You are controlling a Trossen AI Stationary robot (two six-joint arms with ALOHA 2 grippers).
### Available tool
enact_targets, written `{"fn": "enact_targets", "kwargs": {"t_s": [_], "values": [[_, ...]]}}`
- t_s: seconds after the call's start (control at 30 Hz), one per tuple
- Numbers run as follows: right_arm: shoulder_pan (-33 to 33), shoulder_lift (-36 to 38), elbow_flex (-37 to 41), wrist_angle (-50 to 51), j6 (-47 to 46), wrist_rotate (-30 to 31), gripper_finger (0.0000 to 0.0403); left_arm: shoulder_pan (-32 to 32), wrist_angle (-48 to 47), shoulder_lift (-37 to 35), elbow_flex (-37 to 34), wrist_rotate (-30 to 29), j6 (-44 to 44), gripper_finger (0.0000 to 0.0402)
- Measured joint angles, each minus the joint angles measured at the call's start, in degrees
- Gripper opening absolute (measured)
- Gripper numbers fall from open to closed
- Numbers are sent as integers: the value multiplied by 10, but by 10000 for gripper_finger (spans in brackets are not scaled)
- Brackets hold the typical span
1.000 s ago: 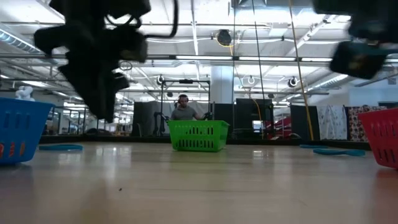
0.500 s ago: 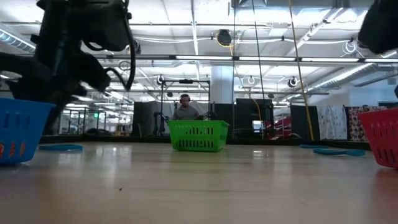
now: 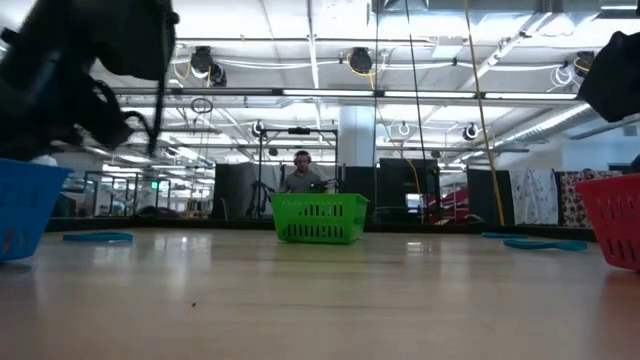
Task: Sort rubber bands into baskets
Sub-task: Put the blue rubber band into the red bin
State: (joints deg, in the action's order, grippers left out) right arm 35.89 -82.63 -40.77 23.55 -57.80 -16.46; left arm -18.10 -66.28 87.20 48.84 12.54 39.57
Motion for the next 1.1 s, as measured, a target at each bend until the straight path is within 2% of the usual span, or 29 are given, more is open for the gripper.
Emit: {"fn": "enact_targets", "kwargs": {"t_s": [0.27,0.53,0.67,0.9,1.1], "values": [[-4,-2,0,1,1,0,0,-47,-8,0,0,68,50,173],[-20,-2,0,0,-5,-26,9,-73,-9,0,0,71,73,173],[-26,-2,0,0,-6,-34,12,-84,-12,0,0,92,81,173],[-25,-2,0,-3,29,-48,20,-86,-13,-20,1,77,75,173],[-39,-2,0,-1,36,-45,61,-86,-13,-56,1,37,80,173]]}}
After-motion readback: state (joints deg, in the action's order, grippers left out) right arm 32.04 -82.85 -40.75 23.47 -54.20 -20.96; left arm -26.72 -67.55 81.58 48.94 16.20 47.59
